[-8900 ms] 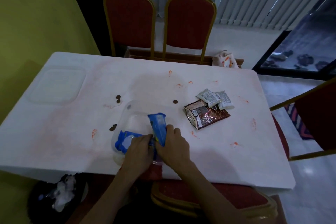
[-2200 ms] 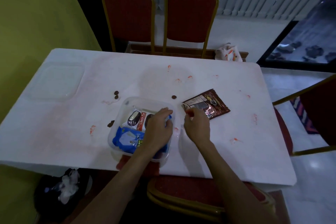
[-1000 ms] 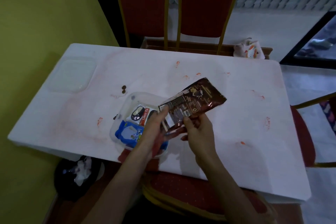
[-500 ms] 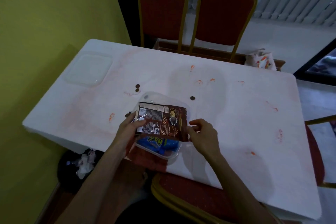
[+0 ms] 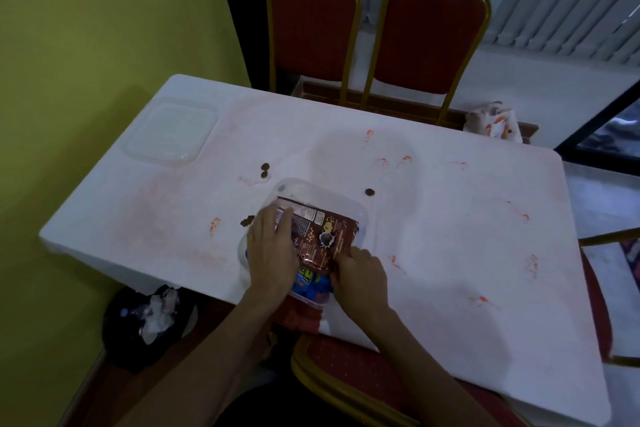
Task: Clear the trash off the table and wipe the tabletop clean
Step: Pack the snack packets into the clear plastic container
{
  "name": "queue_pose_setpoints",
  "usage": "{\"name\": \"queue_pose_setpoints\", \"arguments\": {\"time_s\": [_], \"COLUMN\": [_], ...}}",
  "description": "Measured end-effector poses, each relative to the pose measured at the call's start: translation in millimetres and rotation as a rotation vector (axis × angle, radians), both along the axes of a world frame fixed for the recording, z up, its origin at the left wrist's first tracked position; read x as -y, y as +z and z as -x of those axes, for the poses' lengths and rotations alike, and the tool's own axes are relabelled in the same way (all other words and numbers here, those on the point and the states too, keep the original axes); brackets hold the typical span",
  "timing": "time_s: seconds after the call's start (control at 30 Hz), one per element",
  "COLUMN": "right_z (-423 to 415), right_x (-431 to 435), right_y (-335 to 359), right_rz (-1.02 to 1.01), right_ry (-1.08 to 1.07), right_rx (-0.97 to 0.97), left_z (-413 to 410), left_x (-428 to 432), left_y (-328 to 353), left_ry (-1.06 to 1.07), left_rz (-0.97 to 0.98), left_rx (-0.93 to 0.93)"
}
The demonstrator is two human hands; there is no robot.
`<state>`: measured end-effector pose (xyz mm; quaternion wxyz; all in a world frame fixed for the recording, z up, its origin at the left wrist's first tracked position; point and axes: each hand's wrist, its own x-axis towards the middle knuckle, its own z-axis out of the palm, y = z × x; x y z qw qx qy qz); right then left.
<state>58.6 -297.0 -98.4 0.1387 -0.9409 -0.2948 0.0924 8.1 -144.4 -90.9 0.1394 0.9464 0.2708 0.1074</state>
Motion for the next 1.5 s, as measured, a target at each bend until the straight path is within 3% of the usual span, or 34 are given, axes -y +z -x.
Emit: {"name": "queue_pose_setpoints", "arguments": {"time_s": [0.2, 0.47, 0.83, 1.07, 1.33, 1.5], "right_z": [-2, -10, -23, -39, -64, -68], "right_x": [0, 0, 4, -30, -85, -150], "right_y": [1, 1, 16, 57, 62, 71], "right_rz": [-0.012, 0.106, -0.019, -0.257, -0.375, -0.393], "right_ry": [-0.006, 0.009, -0.031, -0.073, -0.137, -0.135], "right_rx": [0.138, 0.069, 0.002, -0.140, -0.242, -0.267], "left_z": [-4, -16, -14, -18, -28, -39], "left_x": [0, -12, 2, 9, -46, -110], "left_y": [-27, -29, -19, 5, 24, 34], "left_ry": [-0.134, -0.247, -0.169, -0.022, 0.016, -0.028], "left_rz": [0.054, 0.132, 0.185, 0.330, 0.420, 0.430], "left_rx": [-0.191, -0.164, 0.035, 0.183, 0.287, 0.256]}}
